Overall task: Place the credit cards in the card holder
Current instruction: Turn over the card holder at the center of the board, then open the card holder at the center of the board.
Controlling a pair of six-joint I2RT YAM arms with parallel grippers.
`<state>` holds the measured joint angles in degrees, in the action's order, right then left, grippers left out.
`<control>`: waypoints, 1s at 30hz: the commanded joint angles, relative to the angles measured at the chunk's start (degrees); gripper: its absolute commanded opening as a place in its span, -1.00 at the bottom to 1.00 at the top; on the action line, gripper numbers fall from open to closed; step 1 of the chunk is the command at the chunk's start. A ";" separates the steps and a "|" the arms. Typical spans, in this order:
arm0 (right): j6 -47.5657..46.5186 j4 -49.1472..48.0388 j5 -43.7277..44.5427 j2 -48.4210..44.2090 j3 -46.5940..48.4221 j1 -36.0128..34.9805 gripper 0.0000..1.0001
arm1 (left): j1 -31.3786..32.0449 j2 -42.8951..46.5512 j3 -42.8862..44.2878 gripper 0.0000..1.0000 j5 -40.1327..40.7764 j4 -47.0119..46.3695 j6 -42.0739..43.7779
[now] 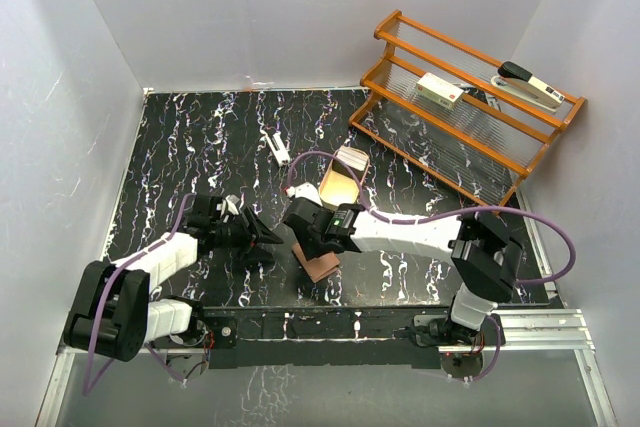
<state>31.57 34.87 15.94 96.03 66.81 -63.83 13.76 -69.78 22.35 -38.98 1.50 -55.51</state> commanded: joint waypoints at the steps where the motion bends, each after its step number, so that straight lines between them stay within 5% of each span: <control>1: -0.42 -3.83 -1.21 0.46 -1.62 0.35 -0.29 | 0.79 -0.18 -0.80 0.09 -1.69 -1.50 -1.55; 14: 0.33 -5.21 0.88 3.13 -6.68 0.82 -0.34 | 3.23 -2.10 -0.72 0.08 -0.91 -3.43 -3.12; 30: -1.72 -3.18 0.77 3.21 -0.02 1.38 -0.32 | 4.74 -6.01 0.33 0.08 -0.73 -5.53 -3.34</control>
<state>30.89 32.91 15.25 98.30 64.95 -62.98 17.87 -74.72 22.31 -38.57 -2.52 -57.98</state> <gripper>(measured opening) 0.337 0.537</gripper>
